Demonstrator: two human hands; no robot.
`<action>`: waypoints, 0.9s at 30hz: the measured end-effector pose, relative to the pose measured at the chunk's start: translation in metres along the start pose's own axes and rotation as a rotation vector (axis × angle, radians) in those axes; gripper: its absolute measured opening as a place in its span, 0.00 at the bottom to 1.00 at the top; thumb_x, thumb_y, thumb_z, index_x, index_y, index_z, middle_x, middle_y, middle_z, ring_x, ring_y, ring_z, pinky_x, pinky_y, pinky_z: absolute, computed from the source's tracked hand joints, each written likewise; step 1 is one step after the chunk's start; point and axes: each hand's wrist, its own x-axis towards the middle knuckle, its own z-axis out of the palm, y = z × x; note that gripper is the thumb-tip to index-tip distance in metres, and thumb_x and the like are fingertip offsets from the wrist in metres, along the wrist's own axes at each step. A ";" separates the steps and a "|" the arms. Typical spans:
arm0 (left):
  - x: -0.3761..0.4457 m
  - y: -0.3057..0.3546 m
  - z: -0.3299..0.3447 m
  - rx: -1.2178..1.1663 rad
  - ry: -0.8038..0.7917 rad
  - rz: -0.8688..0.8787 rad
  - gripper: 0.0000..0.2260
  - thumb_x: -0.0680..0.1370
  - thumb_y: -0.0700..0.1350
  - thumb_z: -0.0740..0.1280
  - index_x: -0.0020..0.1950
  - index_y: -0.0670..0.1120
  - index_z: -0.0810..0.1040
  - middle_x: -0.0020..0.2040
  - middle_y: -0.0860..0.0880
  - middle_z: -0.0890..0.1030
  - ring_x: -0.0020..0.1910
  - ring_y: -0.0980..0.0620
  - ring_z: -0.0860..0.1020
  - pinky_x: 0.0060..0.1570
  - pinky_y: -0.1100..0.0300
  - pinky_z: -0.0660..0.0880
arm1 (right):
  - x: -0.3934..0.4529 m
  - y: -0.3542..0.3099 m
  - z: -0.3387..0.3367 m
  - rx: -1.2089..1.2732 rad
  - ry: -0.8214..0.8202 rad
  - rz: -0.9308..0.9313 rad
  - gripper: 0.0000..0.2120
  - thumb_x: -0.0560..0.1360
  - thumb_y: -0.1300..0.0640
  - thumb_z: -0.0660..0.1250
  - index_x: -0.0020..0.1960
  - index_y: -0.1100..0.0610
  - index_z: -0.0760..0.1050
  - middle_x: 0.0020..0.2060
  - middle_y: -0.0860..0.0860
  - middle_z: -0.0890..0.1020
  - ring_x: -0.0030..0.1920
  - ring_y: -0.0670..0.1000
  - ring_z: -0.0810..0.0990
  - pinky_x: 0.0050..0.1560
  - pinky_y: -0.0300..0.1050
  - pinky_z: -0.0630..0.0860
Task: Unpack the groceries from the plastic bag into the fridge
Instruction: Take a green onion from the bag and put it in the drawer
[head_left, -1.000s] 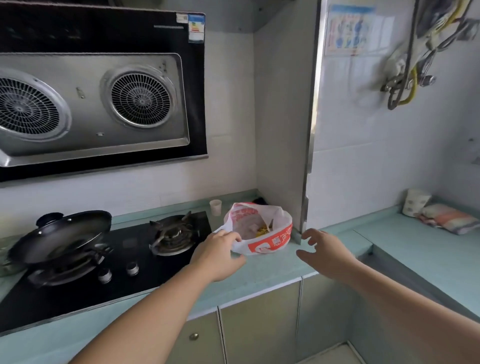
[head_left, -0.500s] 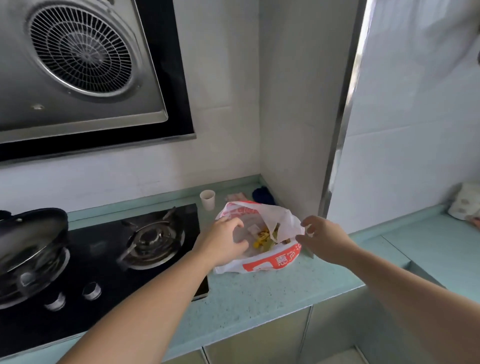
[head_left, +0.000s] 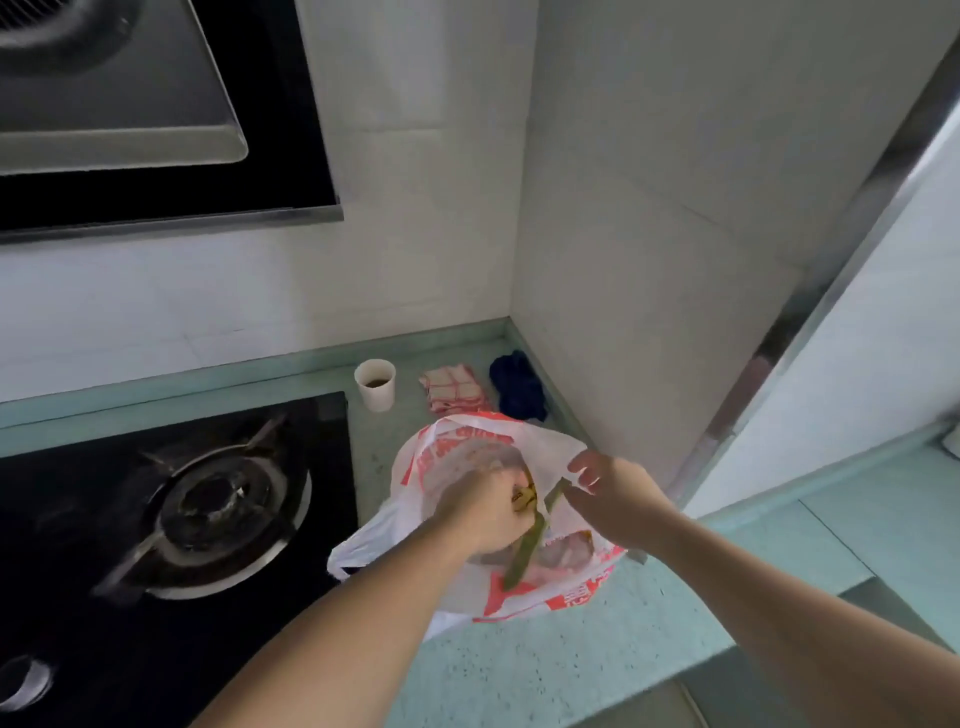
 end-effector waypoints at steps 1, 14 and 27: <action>0.009 0.000 0.011 0.016 -0.033 -0.027 0.08 0.76 0.52 0.66 0.53 0.53 0.78 0.45 0.54 0.80 0.44 0.52 0.79 0.45 0.60 0.78 | 0.009 -0.001 0.007 -0.024 -0.013 -0.019 0.15 0.78 0.54 0.59 0.63 0.52 0.73 0.55 0.50 0.79 0.46 0.50 0.79 0.43 0.40 0.79; 0.048 -0.007 0.064 0.084 -0.121 -0.262 0.17 0.80 0.48 0.61 0.69 0.47 0.70 0.65 0.46 0.74 0.59 0.46 0.74 0.53 0.56 0.70 | 0.050 0.007 0.047 -0.270 -0.224 -0.391 0.12 0.74 0.55 0.59 0.55 0.49 0.76 0.45 0.50 0.81 0.47 0.55 0.77 0.43 0.47 0.75; 0.067 -0.041 0.067 -0.123 0.010 -0.171 0.09 0.81 0.42 0.58 0.44 0.42 0.72 0.34 0.45 0.77 0.32 0.49 0.78 0.31 0.62 0.74 | 0.056 0.012 0.053 -0.521 -0.197 -0.431 0.09 0.76 0.55 0.59 0.53 0.54 0.76 0.42 0.49 0.77 0.43 0.52 0.77 0.37 0.43 0.71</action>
